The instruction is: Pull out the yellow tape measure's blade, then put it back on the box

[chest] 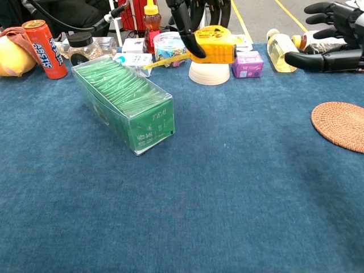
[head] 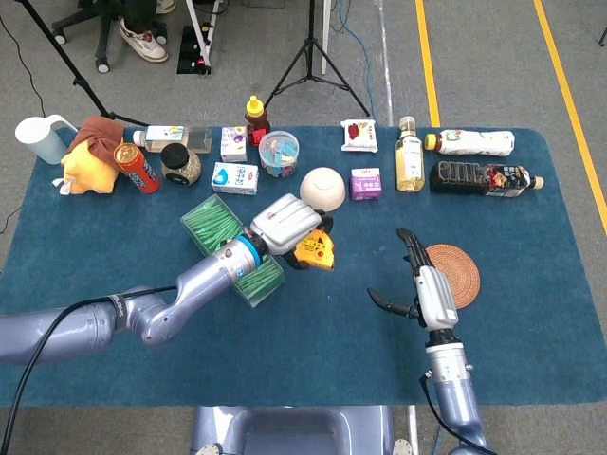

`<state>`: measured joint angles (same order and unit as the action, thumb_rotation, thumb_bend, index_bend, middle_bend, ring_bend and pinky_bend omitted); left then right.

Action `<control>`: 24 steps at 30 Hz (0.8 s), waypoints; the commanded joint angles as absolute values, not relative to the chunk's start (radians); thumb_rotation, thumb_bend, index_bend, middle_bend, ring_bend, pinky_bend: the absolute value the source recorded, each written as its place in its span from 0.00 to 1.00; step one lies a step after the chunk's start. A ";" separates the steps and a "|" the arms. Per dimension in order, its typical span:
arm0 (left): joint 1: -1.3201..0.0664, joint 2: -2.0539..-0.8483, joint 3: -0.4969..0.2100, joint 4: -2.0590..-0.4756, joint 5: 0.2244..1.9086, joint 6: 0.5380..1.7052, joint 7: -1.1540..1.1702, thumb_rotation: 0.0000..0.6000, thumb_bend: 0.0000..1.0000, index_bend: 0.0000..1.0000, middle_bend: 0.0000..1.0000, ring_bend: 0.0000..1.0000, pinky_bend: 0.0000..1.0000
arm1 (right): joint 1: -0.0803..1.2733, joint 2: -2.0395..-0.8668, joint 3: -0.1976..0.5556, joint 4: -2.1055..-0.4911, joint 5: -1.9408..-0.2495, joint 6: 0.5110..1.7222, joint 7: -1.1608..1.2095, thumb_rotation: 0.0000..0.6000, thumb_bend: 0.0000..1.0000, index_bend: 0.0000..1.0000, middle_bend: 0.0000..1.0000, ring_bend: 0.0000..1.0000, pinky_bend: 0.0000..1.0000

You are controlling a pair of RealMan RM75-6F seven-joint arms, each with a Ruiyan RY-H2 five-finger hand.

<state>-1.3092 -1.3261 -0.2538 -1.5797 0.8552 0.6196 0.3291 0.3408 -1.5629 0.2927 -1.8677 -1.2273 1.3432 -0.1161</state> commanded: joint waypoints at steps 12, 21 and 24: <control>-1.397 -1.378 -0.230 -1.561 0.691 0.679 0.397 1.00 0.35 0.63 0.48 0.46 0.63 | 0.406 -1.667 0.322 -1.798 -1.164 1.358 -0.217 0.67 0.26 0.00 0.04 0.09 0.22; -1.430 -1.426 -0.220 -1.529 0.628 0.721 0.433 1.00 0.35 0.63 0.48 0.46 0.63 | 0.429 -1.699 0.334 -1.780 -1.144 1.360 -0.237 0.67 0.26 0.00 0.04 0.09 0.22; -1.439 -1.437 -0.220 -1.520 0.612 0.723 0.438 1.00 0.35 0.63 0.48 0.46 0.63 | 0.438 -1.708 0.340 -1.775 -1.135 1.360 -0.247 0.67 0.26 0.00 0.04 0.09 0.22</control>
<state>-1.4366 -1.4350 -0.2203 -1.5218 0.6142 0.7220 0.4365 0.4359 -1.7058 0.3384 -1.7763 -1.1372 1.3597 -0.2447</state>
